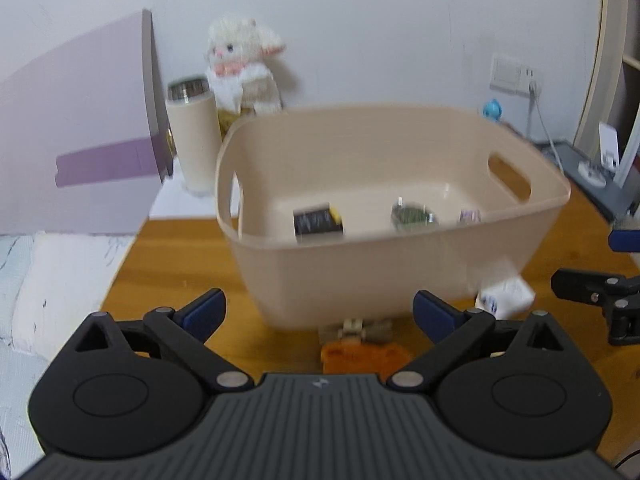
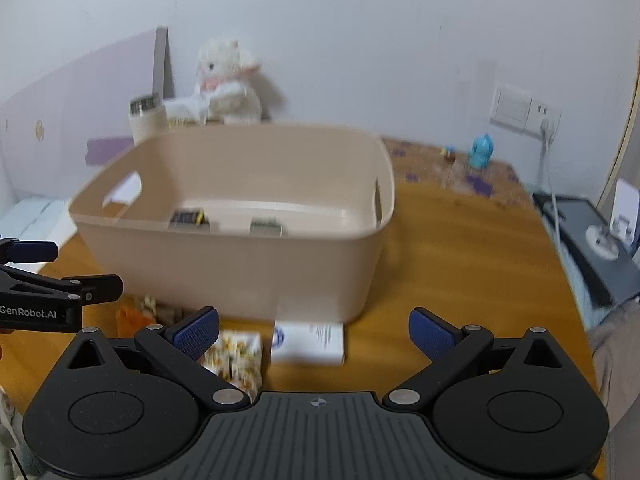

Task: Organize objects
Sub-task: 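Grasp the orange plush with the left gripper while the right grasps the floral scrunchie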

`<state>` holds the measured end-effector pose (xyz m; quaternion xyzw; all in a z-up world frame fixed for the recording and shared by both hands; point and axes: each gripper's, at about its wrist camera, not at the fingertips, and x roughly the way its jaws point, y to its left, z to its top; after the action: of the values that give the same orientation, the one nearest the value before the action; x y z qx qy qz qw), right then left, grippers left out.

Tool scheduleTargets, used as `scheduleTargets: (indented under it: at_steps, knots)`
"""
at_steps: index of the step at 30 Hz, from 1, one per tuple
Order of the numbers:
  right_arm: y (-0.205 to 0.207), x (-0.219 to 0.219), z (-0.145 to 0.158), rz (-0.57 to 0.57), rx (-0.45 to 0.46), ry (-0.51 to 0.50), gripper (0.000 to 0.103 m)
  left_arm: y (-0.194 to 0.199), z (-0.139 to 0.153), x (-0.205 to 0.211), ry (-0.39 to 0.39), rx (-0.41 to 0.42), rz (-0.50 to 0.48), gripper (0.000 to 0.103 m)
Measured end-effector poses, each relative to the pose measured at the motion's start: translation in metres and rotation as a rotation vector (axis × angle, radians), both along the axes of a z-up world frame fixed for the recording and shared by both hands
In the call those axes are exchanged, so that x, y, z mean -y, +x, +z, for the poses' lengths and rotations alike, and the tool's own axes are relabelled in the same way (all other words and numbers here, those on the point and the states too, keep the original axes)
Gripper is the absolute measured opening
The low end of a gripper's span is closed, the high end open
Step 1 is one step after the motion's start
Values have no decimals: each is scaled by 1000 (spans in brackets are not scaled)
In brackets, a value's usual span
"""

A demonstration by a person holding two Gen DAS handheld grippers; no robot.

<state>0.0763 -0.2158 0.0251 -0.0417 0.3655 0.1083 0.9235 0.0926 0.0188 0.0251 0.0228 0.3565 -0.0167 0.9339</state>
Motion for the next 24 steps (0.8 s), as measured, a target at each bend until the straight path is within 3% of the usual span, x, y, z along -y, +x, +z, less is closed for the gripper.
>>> scheduleTargets:
  at_steps: [7, 15, 21, 24]
  knots:
    - [2, -6, -38, 14, -101, -8, 103, -1, -37, 1, -12, -74, -39, 100]
    - [7, -19, -64, 35, -150, -12, 102, 7, -60, 4, -16, -115, -63, 100]
    - [12, -31, -72, 66, -157, -14, 91, 13, -72, 7, -24, -140, -82, 99]
    - [11, -35, -72, 86, -148, -13, 82, 11, -72, 10, -15, -118, -108, 89]
